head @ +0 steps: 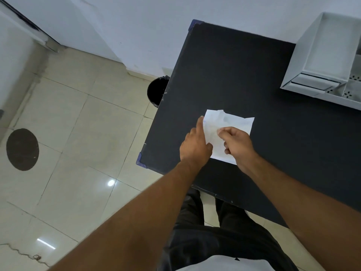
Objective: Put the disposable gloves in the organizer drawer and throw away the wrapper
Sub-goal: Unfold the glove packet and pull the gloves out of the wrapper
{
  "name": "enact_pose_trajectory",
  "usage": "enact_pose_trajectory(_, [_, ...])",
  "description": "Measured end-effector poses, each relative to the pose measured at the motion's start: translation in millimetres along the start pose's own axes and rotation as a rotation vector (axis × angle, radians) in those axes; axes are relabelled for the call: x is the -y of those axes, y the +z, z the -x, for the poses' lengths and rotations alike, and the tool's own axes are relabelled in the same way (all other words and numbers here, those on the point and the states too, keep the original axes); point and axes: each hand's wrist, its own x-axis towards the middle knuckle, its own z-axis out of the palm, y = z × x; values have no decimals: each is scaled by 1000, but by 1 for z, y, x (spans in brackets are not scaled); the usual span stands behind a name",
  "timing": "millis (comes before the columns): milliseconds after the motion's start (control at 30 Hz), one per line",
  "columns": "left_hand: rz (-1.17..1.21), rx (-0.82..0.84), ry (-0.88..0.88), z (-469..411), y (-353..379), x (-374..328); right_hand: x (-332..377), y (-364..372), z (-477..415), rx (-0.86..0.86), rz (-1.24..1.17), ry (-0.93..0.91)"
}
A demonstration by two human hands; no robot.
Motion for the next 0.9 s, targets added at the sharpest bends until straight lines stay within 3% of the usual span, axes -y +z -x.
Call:
enact_pose_trajectory(100, [302,30,-201,-4,-6,4,2,3,2,18,-61,-2])
enact_pose_trajectory(233, [641,62,-353,-9,-17,13,1,8,2,-86,-98,28])
enact_pose_trajectory(333, [914,164,-503,-9,-25,14,-8,7,-1,-26,186,23])
enact_pose_trajectory(433, [1117,292,-539,-5,-30,15,-18,10,4,93,583,-174])
enact_pose_trajectory(500, [1229,331,-528,-3,-33,13,-21,18,8,79,720,-321])
enact_pose_trajectory(600, [1268,359,-498,-2,-36,6,-23,26,10,40,804,-381])
enact_pose_trajectory(767, [1309,417,-514,-6,-48,10,-2,18,12,-94,610,-317])
enact_pose_trajectory(900, [1251,309,-552,-9,-57,15,26,16,15,-147,326,-228])
